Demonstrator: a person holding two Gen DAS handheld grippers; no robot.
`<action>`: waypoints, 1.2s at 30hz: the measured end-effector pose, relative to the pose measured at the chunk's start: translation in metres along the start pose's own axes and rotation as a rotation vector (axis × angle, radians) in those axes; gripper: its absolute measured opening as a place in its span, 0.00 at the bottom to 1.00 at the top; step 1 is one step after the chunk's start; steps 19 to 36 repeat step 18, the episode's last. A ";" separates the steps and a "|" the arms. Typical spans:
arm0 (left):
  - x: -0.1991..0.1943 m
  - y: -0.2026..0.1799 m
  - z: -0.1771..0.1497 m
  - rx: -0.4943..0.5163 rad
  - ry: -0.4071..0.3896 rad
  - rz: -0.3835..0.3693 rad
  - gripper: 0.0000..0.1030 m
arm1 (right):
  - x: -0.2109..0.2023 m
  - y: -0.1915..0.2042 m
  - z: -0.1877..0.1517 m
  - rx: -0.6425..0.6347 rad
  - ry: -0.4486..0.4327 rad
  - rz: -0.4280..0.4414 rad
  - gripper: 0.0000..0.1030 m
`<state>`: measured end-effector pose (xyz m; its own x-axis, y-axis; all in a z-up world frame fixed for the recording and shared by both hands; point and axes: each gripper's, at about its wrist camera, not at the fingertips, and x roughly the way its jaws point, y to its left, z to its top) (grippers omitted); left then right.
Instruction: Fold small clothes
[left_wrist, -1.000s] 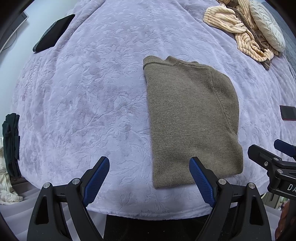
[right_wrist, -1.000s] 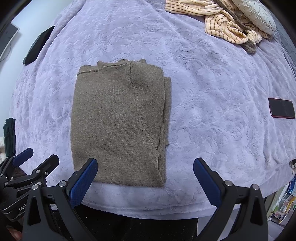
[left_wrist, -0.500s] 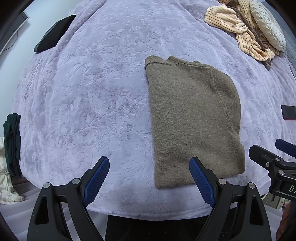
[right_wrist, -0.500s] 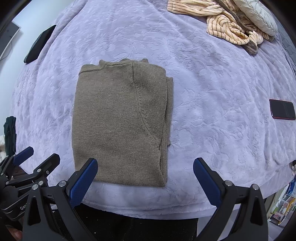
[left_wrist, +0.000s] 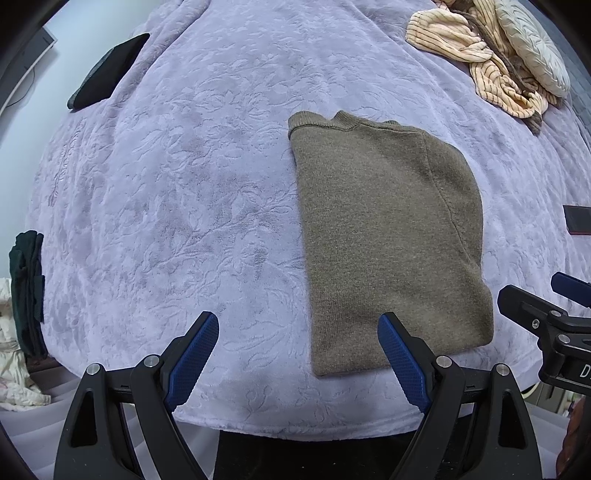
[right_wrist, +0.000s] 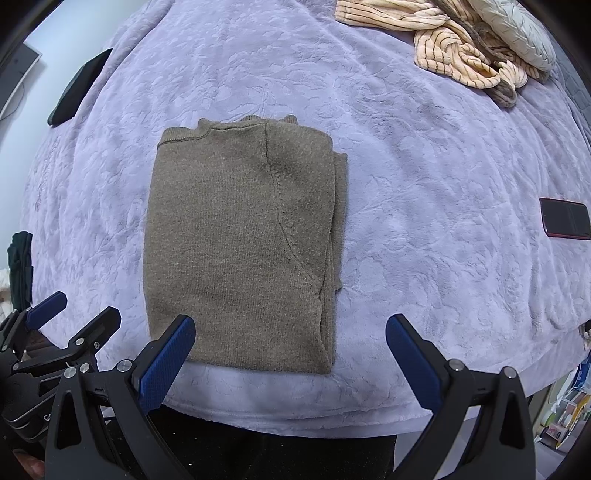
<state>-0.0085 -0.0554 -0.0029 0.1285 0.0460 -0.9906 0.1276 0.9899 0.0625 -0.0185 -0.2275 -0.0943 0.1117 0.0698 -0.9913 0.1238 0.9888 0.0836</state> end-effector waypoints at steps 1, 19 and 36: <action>0.001 0.000 0.000 -0.002 0.002 -0.002 0.86 | 0.001 0.000 0.000 -0.001 0.001 0.000 1.00; -0.002 0.003 0.002 -0.013 -0.034 -0.006 0.86 | 0.005 0.002 0.000 -0.005 0.008 0.000 1.00; -0.002 0.003 0.002 -0.013 -0.034 -0.006 0.86 | 0.005 0.002 0.000 -0.005 0.008 0.000 1.00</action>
